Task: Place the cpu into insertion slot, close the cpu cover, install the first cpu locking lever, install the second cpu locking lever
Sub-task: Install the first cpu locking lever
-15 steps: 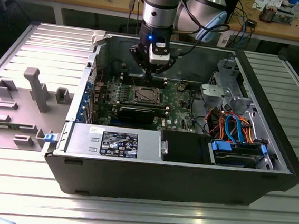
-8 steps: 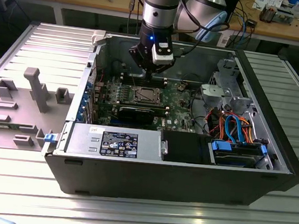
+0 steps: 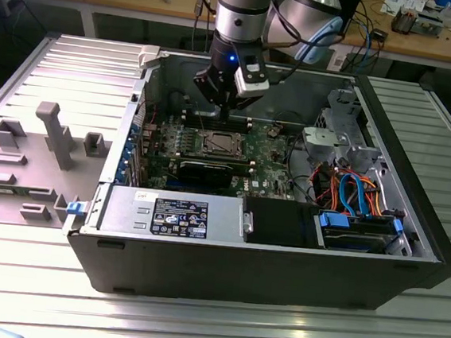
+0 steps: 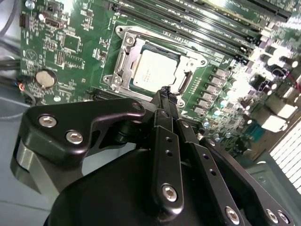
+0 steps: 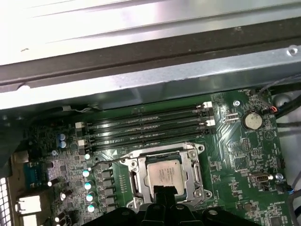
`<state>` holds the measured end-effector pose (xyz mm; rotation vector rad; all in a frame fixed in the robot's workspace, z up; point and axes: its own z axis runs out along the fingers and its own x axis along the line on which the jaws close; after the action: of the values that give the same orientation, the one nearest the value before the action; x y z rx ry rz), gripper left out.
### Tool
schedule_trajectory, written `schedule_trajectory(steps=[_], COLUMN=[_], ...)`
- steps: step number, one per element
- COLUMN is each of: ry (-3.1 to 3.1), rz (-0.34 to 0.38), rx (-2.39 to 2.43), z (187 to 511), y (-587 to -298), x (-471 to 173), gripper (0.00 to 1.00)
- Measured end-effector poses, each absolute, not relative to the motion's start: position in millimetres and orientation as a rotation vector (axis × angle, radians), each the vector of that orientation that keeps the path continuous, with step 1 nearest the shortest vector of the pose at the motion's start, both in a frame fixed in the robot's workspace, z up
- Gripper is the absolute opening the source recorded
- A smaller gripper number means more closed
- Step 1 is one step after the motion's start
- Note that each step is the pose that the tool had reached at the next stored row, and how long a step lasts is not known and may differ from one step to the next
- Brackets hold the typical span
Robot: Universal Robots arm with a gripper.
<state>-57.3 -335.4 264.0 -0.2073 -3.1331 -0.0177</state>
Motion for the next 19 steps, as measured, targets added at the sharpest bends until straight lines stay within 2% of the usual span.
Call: schedule_trajectory(steps=[6, 19], ry=[-3.139, -3.163], rz=[-0.018, -0.018], rx=[-0.057, -0.040], z=[264.0, 262.5], y=[-335.4, -335.4], x=[-57.3, -60.4], gripper=[0.11, 0.11])
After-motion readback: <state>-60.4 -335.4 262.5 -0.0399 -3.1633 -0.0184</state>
